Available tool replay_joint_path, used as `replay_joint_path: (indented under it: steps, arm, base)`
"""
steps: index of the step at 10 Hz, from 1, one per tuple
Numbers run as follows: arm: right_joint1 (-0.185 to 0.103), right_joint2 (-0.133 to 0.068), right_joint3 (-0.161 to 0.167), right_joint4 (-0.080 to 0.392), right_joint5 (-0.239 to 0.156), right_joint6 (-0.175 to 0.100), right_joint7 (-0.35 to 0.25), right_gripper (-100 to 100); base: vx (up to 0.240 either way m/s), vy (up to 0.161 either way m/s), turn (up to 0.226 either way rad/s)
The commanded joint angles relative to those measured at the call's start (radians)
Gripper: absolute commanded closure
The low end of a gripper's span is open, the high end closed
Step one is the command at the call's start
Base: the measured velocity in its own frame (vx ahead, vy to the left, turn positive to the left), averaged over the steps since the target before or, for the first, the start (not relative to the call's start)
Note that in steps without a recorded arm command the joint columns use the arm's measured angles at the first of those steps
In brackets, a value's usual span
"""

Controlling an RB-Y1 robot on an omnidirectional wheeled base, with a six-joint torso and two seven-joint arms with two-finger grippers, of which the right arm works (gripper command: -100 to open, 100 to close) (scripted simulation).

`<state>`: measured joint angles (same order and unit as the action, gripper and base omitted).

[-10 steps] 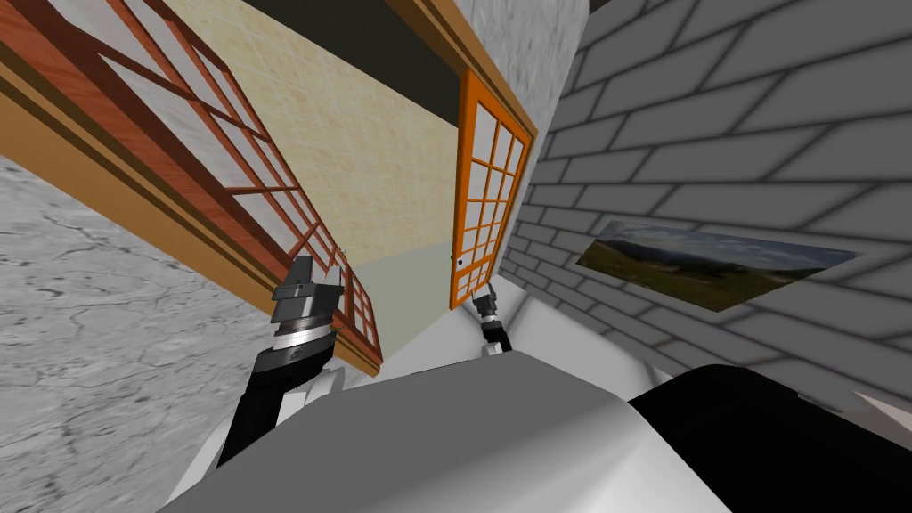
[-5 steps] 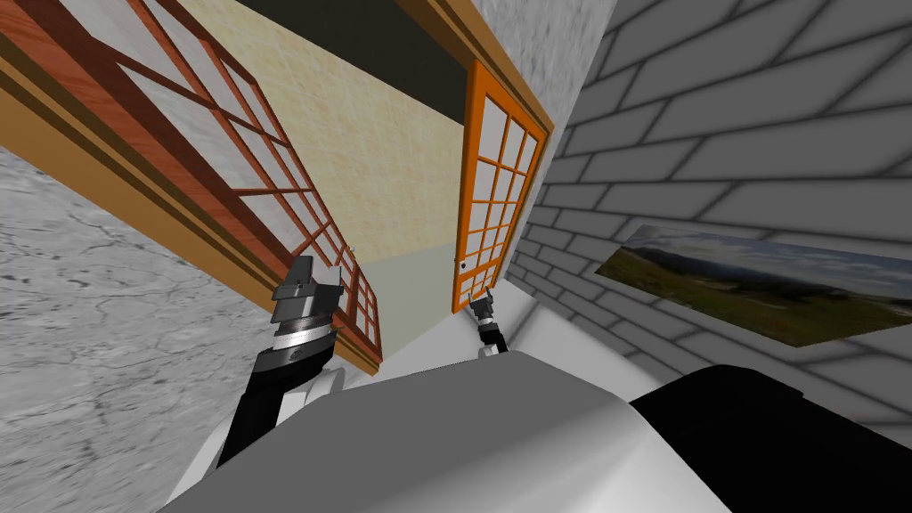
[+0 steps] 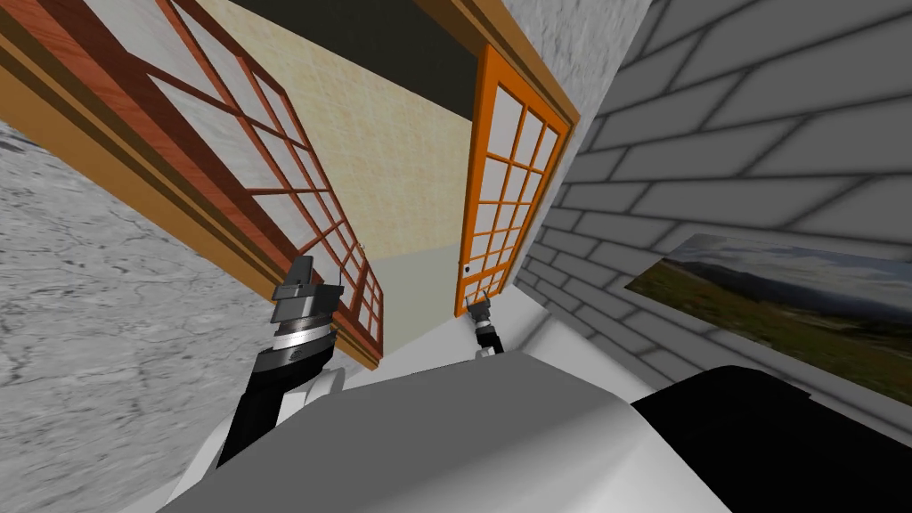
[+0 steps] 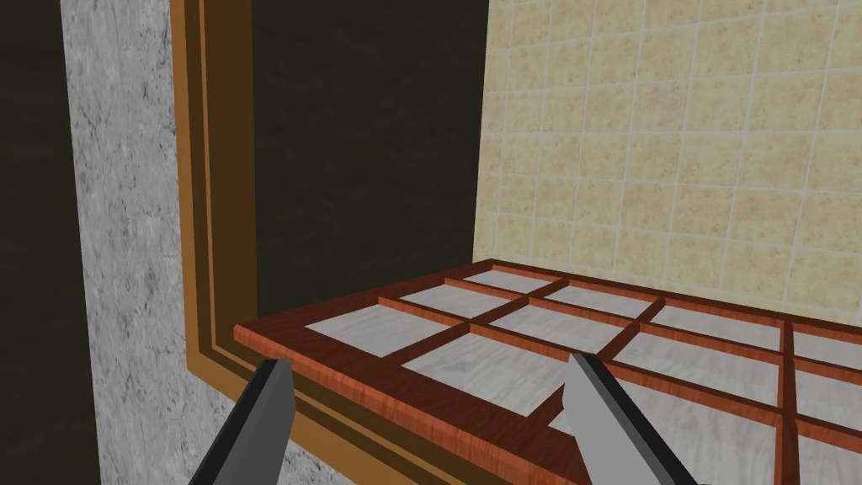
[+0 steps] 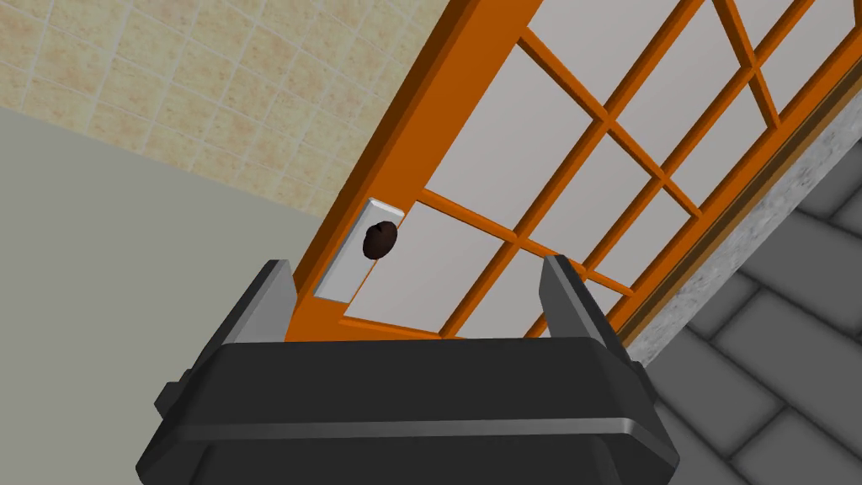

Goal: Push the door open

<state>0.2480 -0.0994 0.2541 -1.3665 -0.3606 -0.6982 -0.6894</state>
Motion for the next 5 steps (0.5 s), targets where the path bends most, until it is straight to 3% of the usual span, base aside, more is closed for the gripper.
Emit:
replay_joint_path:
  steps: [1, 3, 5]
  arm:
    - [-0.008, 0.004, 0.012, 0.035, -0.014, -0.017, -0.03, -100]
    - [-0.023, 0.008, 0.026, 0.08, -0.034, -0.034, -0.068, -100]
    - [-0.032, 0.012, 0.036, 0.108, -0.048, -0.045, -0.093, -100]
  base:
    - [0.076, -0.153, 0.16]
    - [0.072, -0.151, 0.219]
    - [0.048, -0.101, 0.097]
